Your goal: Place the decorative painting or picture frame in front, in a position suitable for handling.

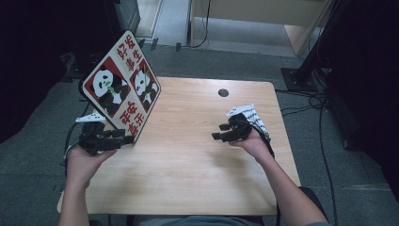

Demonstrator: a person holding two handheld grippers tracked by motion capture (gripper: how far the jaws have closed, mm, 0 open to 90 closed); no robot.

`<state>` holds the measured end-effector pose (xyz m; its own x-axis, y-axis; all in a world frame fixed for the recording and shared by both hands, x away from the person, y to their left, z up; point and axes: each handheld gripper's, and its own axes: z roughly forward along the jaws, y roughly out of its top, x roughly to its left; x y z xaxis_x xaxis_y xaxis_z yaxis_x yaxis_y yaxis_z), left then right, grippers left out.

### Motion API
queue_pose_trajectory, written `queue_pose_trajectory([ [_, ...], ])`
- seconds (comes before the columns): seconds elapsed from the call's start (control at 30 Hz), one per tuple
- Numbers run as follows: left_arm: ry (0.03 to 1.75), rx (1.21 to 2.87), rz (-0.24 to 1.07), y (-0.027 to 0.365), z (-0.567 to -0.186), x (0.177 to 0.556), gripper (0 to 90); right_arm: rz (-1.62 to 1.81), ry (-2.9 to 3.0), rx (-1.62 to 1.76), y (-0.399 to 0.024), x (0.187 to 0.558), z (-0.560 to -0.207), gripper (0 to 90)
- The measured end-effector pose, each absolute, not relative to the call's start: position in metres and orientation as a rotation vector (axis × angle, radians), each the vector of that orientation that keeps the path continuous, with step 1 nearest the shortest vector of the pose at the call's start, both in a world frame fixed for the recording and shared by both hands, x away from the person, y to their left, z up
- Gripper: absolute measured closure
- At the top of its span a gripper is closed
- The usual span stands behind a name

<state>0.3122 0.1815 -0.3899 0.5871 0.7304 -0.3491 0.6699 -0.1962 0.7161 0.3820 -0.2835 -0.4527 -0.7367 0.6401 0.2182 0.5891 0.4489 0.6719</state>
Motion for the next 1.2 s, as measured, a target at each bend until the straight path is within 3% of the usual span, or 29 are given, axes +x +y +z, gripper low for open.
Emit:
queue_pose_trajectory([
  [0.3,1.177,1.830,0.056,0.210,-0.388,0.315,42.5,1.180,2.595,1.127,-0.288,0.380,-0.452,41.4],
  [0.6,1.252,1.862,0.112,0.228,-0.380,0.331,42.5,1.176,2.579,1.141,-0.294,0.374,-0.452,41.4],
  [1.2,1.253,1.896,0.188,0.233,-0.312,0.382,42.1,1.153,2.572,1.158,-0.302,0.369,-0.457,41.4],
])
